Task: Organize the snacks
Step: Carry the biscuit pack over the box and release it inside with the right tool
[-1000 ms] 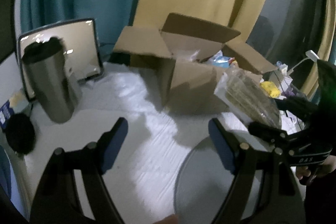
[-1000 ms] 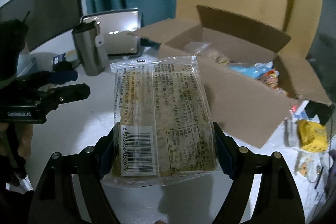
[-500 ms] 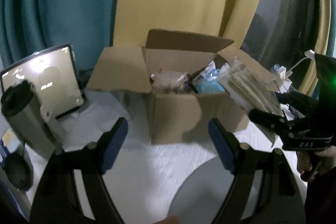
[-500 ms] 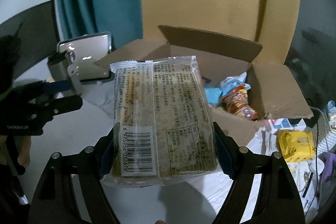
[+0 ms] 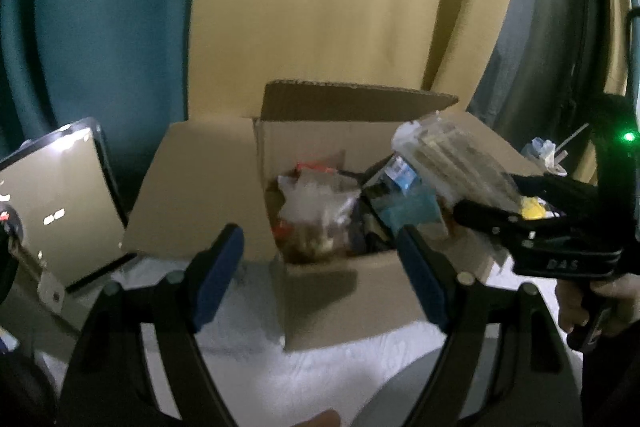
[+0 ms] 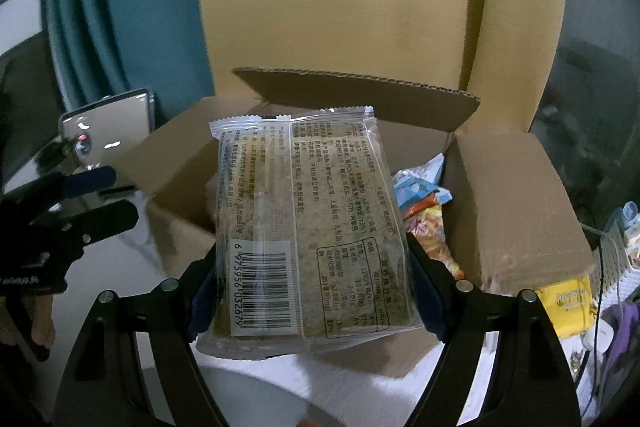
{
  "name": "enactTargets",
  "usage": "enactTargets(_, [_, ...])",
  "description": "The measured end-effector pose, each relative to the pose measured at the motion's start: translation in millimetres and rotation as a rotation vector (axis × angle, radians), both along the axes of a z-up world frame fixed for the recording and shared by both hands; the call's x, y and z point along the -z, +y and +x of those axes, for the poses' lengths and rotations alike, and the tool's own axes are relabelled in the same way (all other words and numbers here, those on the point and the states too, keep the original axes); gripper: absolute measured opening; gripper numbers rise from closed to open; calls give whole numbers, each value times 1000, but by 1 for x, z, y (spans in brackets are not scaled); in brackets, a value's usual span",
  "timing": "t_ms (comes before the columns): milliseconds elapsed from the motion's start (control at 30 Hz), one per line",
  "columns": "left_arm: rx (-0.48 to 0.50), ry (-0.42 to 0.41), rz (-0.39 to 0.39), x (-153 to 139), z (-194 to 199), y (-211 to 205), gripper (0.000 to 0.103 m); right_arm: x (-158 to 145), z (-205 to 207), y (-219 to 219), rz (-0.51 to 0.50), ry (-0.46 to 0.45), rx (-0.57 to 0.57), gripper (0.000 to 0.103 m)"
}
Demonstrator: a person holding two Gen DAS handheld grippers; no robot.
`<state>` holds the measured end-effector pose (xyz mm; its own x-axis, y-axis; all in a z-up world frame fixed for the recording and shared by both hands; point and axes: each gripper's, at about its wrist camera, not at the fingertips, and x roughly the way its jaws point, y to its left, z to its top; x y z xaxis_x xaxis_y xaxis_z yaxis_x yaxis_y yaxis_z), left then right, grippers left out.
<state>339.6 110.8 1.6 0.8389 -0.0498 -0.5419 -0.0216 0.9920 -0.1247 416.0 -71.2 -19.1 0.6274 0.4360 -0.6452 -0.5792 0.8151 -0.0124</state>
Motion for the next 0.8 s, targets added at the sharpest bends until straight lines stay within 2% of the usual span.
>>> enactTargets(367, [-18,3,-9,7,43,22,80,8,64,24,14,59,64,84])
enactTargets(467, [-29,4,-18,9,48,29,80,7,79,31,36,79,78,86])
enactTargets(600, [-29,2,-27,12,49,32,80,2,86,38,38,58,103,89])
enactTargets(767, [-26,1,-24,13,48,33,81,0,86,47,43,62,76,89])
enactTargets(800, [-27,-3,-23,12,47,33,84,0,85,47,46,65,71,89])
